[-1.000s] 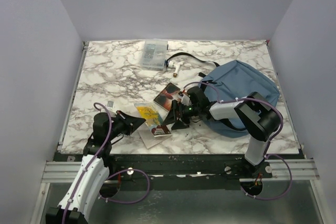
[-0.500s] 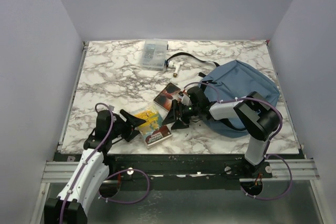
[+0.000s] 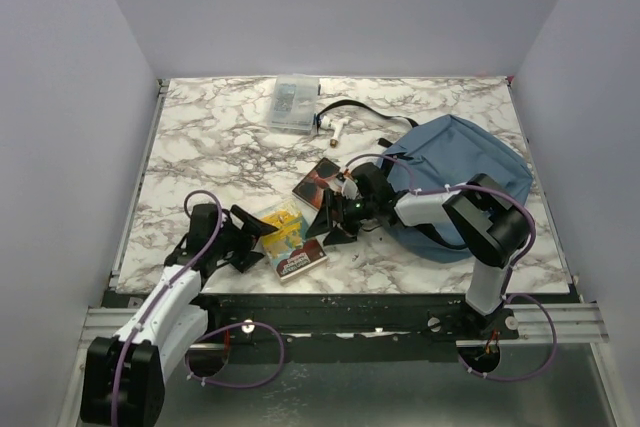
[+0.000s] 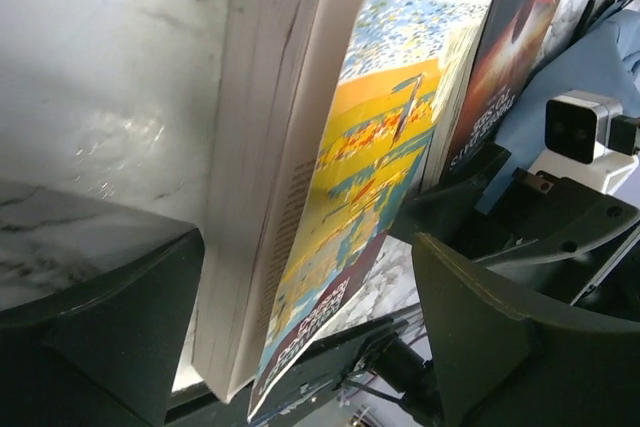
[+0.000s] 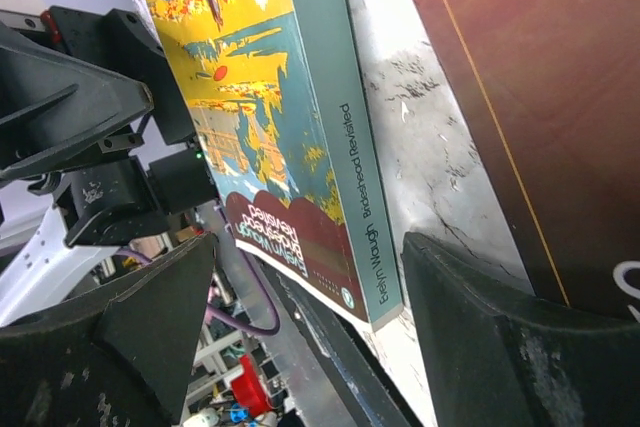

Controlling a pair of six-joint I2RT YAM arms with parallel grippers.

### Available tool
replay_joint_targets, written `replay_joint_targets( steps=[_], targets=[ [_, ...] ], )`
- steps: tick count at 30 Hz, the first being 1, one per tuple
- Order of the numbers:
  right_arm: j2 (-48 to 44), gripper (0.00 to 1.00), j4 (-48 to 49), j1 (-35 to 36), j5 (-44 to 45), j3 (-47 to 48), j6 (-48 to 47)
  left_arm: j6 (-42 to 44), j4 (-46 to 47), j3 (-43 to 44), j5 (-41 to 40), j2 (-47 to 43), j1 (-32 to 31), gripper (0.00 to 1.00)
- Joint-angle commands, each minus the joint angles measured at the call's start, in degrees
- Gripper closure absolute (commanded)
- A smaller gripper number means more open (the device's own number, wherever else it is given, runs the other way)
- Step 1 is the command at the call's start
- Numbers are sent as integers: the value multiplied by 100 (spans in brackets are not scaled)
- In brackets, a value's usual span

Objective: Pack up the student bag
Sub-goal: Pick up the book from the center of the board.

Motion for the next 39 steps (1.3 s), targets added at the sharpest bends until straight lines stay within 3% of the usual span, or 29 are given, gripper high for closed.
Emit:
replay_joint_targets(
  steps=[1,5,9,12,17,24,30,36,39],
  targets=[
    [263,20,-385,157,522,84,-269,168,1016,-254,247,793,-144,21],
    [308,21,-15,169,303,22,38,124,1951,-311,694,1503,-273,59],
    [68,21,24,159,217,5,130,356,2236,-196,989,1674,-274,100],
    [-60,20,211,111,-42,-122,336,346,2237,-198,998,1246,-250,100],
    [-513,18,304,-226,26,-660,469,-353,2281,-426,1358,251,7,100],
    [-662,14,501,-279,-233,-1001,641,-1108,2539,-521,1819,-445,255,100],
    [-318,15,2471,-244,-931,-1117,1967,-1261,2971,-517,2156,-372,259,100],
    [-303,24,3095,-226,-1317,-584,2472,-608,3122,-72,2750,156,246,100],
    [-214,42,3340,-290,-1717,-370,2527,-166,3150,336,3265,552,250,100]
  ],
)
